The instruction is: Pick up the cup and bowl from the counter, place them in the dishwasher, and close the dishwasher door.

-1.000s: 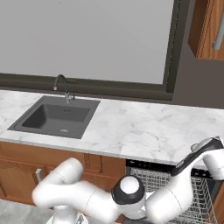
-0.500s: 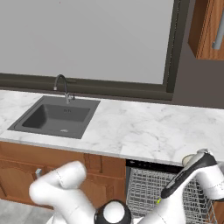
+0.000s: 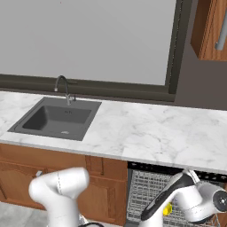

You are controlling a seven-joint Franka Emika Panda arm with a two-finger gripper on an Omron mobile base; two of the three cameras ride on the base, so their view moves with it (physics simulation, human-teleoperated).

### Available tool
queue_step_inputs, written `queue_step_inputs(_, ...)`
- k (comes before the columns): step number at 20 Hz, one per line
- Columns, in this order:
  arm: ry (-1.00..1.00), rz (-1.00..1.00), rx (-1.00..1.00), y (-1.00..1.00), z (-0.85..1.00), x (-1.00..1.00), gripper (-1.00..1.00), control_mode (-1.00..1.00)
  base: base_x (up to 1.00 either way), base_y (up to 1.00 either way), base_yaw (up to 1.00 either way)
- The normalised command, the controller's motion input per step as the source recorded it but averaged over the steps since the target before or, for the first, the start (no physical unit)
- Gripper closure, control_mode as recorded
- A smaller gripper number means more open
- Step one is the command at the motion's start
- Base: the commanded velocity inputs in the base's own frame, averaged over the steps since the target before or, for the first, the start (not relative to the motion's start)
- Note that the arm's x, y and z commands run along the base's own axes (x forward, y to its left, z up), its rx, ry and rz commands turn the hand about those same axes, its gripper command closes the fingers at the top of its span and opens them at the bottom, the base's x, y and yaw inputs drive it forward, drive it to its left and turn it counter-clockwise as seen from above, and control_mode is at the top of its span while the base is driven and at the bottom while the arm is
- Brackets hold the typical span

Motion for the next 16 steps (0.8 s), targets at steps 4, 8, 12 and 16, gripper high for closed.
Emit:
queue_step_inputs(4,0.00,0.00,0.00,0.00,-0.53,-0.30,1.00,-1.00,0.00,0.00,0.00)
queue_step_inputs(8,0.00,0.00,0.00,0.00,-0.51,-0.03,1.00,-1.00,0.00,0.00,0.00)
queue_step_inputs(12,0.00,0.00,0.01,-0.02,-0.45,0.00,1.00,-1.00,0.00,0.00,0.00)
queue_step_inputs(16,0.00,0.00,0.04,-0.11,-0.38,0.00,1.00,-1.00,0.00,0.00,0.00)
